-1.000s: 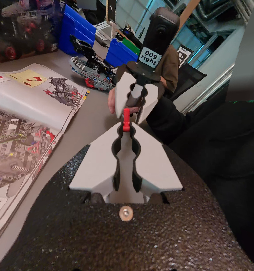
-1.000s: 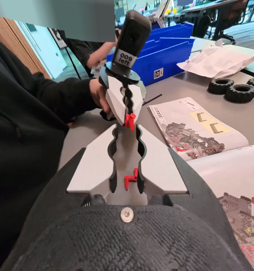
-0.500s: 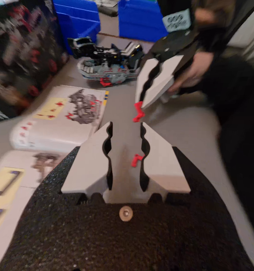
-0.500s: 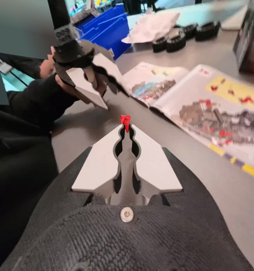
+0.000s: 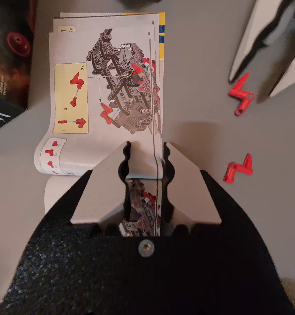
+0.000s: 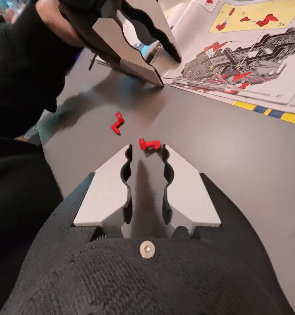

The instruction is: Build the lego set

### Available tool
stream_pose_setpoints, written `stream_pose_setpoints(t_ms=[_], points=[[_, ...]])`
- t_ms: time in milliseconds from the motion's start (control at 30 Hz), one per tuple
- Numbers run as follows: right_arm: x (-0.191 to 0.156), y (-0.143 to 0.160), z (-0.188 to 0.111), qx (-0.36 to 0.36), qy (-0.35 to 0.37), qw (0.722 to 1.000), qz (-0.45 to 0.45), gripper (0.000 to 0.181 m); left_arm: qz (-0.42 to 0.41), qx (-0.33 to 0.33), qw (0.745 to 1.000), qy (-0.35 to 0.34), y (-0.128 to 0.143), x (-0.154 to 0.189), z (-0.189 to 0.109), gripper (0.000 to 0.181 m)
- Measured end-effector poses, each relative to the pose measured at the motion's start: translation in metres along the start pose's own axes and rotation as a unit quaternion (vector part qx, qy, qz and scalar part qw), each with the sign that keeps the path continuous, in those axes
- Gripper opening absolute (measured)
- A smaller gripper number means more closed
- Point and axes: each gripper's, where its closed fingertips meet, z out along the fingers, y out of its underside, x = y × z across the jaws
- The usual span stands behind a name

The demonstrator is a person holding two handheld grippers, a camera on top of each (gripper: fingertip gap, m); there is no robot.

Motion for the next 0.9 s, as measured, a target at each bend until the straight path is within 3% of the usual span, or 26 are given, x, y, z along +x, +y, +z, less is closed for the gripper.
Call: stream_pose_setpoints(t_ms=[67,233,433,567,633,733,800,900], points=[[0.0,-0.002,-0.005,-0.007,0.007,0.999,-0.03,0.045,0.015,-0.005,1.0,0.001,0.007,0.002,-0.005,0.034],[0.006,-0.015,-0.02,-0.012,0.044,0.992,-0.114,0.045,0.059,-0.006,0.998,-0.011,0.019,0.009,-0.015,0.034],[0.013,0.0,-0.022,-0.068,0.081,0.978,-0.182,0.044,0.05,0.035,0.998,-0.028,0.022,0.018,-0.024,0.043],[0.006,-0.015,-0.031,-0.019,0.096,0.97,-0.223,0.033,0.025,0.076,0.996,-0.024,0.014,0.028,-0.037,0.039],[0.013,-0.036,-0.054,0.027,0.147,0.96,-0.238,0.028,0.011,0.088,0.995,-0.037,0.011,0.028,-0.041,0.037],[0.043,-0.066,-0.11,0.085,0.263,0.93,-0.244,0.035,-0.001,0.102,0.992,-0.069,0.004,0.023,-0.043,0.034],[0.06,-0.072,-0.141,0.104,0.306,0.917,-0.235,0.049,-0.007,0.114,0.99,-0.08,-0.003,0.022,-0.042,0.035],[0.085,-0.054,-0.159,0.088,0.309,0.927,-0.194,0.075,-0.015,0.117,0.989,-0.09,-0.005,0.019,-0.039,0.034]])
